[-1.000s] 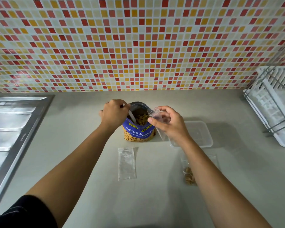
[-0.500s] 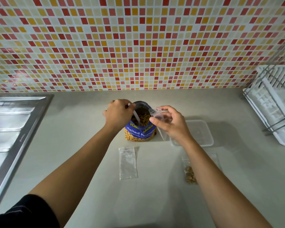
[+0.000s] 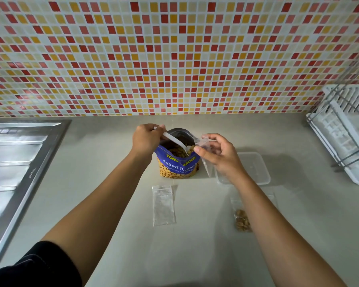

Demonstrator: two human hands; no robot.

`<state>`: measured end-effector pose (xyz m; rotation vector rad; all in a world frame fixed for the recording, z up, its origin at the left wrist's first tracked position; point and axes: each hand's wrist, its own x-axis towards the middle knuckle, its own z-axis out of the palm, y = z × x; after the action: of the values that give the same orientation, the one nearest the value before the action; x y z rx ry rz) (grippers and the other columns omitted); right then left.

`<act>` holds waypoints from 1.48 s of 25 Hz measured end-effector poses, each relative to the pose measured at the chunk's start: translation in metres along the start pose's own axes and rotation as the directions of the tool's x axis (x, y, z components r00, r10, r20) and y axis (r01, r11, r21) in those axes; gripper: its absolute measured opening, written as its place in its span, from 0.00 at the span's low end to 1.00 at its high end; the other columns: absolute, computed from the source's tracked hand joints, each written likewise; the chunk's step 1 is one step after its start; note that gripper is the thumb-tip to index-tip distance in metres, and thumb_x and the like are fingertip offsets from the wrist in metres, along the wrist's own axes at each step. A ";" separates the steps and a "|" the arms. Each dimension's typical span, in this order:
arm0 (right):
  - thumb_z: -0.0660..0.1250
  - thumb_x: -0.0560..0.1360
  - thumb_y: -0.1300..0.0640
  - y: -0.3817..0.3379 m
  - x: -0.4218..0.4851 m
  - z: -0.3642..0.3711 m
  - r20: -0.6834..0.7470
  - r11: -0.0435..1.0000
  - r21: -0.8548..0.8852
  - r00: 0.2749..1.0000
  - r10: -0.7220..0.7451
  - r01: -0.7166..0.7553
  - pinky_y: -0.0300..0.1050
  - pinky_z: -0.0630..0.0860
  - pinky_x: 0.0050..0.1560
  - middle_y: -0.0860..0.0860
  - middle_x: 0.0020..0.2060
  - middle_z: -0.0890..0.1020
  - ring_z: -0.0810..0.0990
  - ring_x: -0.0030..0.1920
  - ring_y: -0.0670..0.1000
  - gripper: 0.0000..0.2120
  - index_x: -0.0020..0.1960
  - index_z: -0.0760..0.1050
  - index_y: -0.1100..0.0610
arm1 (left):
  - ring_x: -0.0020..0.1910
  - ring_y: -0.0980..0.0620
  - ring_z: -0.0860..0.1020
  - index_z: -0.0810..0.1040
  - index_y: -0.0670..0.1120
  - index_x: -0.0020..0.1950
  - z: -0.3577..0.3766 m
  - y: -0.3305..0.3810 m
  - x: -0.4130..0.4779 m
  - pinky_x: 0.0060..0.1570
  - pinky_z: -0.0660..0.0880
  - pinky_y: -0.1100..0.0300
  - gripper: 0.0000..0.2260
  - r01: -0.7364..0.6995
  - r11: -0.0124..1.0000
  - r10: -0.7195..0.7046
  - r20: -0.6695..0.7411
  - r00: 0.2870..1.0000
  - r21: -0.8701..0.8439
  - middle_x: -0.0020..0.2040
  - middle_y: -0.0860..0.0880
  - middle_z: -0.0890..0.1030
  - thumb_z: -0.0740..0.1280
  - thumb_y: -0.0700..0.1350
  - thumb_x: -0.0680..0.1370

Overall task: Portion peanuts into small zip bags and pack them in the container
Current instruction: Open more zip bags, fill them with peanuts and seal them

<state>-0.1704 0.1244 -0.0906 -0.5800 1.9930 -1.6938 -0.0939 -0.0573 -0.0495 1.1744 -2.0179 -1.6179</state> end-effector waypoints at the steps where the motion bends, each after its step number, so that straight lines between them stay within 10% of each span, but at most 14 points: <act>1: 0.75 0.67 0.51 -0.001 0.000 0.000 -0.008 1.000 0.008 1.000 -0.007 0.007 0.34 0.77 0.41 0.46 0.48 0.82 0.82 0.51 0.48 0.20 0.56 0.73 0.51 | 0.37 0.55 0.74 0.80 0.41 0.47 -0.002 0.000 0.000 0.30 0.70 0.69 0.11 0.017 1.000 -0.017 -0.005 1.000 -0.024 0.37 0.49 0.77 0.62 0.46 0.79; 8: 0.77 0.64 0.50 -0.012 0.001 -0.002 -0.098 0.968 -0.225 0.985 -0.140 0.115 0.25 0.72 0.38 0.40 0.48 0.77 0.76 0.46 0.40 0.23 0.56 0.74 0.50 | 0.52 0.51 0.73 0.78 0.41 0.54 -0.024 -0.005 0.008 0.53 0.63 0.56 0.12 0.067 0.989 -0.074 -0.045 0.996 -0.133 0.44 0.47 0.80 0.61 0.47 0.80; 25: 0.77 0.61 0.44 -0.021 0.014 0.028 -0.037 0.798 -0.564 0.959 -0.282 0.213 0.45 0.75 0.48 0.41 0.46 0.80 0.77 0.47 0.45 0.24 0.53 0.75 0.48 | 0.46 0.55 0.76 0.78 0.43 0.49 -0.054 0.020 0.014 0.50 0.65 0.62 0.07 0.023 0.972 -0.044 -0.083 0.996 -0.235 0.56 0.45 0.79 0.63 0.46 0.79; 29: 0.78 0.60 0.44 -0.022 0.016 0.038 -0.081 0.886 -0.427 0.968 -0.238 0.182 0.44 0.76 0.51 0.39 0.44 0.80 0.78 0.46 0.42 0.23 0.51 0.75 0.46 | 0.46 0.55 0.76 0.79 0.44 0.43 -0.048 0.038 0.002 0.46 0.68 0.65 0.11 -0.214 0.976 0.211 -0.062 0.976 -0.045 0.46 0.49 0.80 0.62 0.47 0.79; 33: 0.79 0.61 0.51 -0.025 0.015 0.043 -0.122 0.959 -0.219 0.970 -0.209 0.179 0.30 0.73 0.46 0.38 0.43 0.80 0.77 0.44 0.35 0.21 0.49 0.73 0.45 | 0.45 0.52 0.74 0.82 0.46 0.47 -0.044 0.054 -0.024 0.44 0.72 0.52 0.13 -0.651 0.665 0.676 0.075 0.733 0.366 0.40 0.56 0.77 0.62 0.52 0.78; 37: 0.78 0.63 0.53 -0.029 0.013 0.045 -0.130 0.979 -0.131 0.976 -0.172 0.155 0.25 0.72 0.40 0.38 0.44 0.79 0.76 0.42 0.31 0.20 0.51 0.73 0.46 | 0.48 0.52 0.72 0.82 0.46 0.47 -0.057 0.068 -0.033 0.46 0.71 0.48 0.13 -0.711 0.545 0.792 0.004 0.610 0.445 0.39 0.55 0.75 0.62 0.53 0.76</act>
<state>-0.1540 0.0766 -0.0687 -0.7017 2.2128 -1.7637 -0.0632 -0.0686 0.0390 0.3650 -2.2970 -0.6240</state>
